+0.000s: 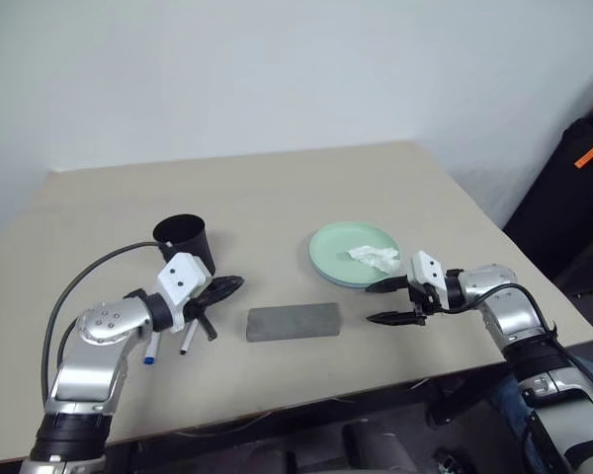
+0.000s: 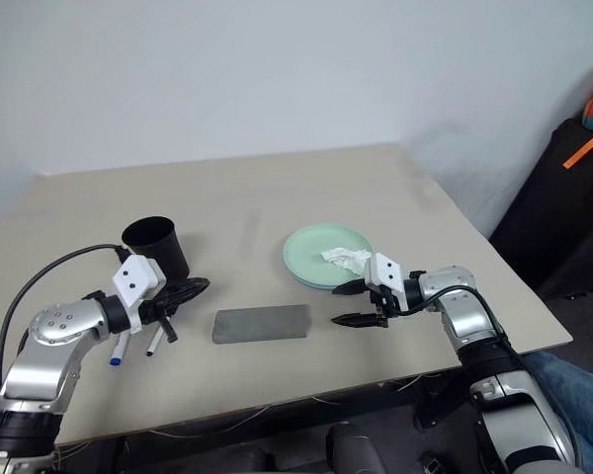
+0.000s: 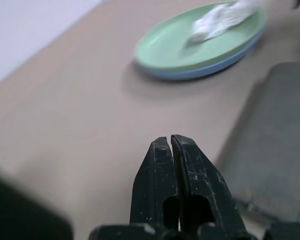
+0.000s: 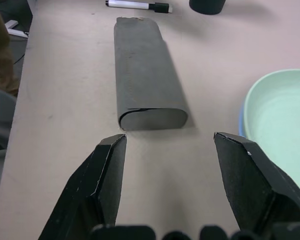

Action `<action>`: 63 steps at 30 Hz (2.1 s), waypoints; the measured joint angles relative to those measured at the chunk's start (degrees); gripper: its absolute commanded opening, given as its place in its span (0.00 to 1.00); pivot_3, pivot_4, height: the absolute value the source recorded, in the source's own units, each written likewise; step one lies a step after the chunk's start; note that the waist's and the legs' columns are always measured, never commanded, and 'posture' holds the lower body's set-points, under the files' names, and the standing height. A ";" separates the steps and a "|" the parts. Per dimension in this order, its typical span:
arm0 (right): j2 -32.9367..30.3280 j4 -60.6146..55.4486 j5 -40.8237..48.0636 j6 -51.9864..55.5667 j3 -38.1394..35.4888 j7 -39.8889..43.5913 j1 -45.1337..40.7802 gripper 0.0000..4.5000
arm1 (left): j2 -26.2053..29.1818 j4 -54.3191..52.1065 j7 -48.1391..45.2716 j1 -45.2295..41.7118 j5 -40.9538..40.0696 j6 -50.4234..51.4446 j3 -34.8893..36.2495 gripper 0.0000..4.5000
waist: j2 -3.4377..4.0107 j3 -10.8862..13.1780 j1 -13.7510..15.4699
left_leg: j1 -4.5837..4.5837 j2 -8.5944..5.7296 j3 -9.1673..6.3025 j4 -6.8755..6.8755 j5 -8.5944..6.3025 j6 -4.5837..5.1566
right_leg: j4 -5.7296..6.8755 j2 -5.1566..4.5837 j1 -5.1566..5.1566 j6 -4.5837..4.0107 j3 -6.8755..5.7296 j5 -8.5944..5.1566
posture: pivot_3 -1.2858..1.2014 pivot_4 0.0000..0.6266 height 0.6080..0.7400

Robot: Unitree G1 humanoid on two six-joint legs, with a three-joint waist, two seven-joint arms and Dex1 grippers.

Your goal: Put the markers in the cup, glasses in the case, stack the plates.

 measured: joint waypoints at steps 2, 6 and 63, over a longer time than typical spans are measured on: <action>0.37 1.00 -0.02 -0.53 0.03 0.32 -0.40 0.67 | -0.30 -2.03 3.01 2.01 -0.19 3.46 1.52 0.08 | -0.01 0.00 0.01 | 0.00 0.01 0.00 0.00 0.00 -0.01 | -0.01 0.00 0.00 0.00 -0.07 0.00 | 0.52 0.00 1.00; 1.37 3.19 -0.43 -1.38 0.45 1.41 -1.01 0.67 | -1.77 -6.91 8.96 3.82 -2.02 13.25 5.09 0.36 | 0.00 0.00 -0.01 | -0.02 0.00 0.00 -0.03 -0.01 -0.02 | -0.02 0.00 -0.01 0.00 -0.11 0.00 | 0.52 0.00 1.00; 3.02 3.86 -2.16 -4.18 0.34 -1.91 0.30 0.67 | 0.54 -3.83 15.06 -10.90 -3.59 31.13 -5.04 0.14 | -0.02 0.00 0.00 | -0.05 -0.29 0.04 -0.13 -0.09 -0.17 | -0.08 0.05 -0.05 -0.01 -0.18 -0.01 | 0.52 0.00 1.00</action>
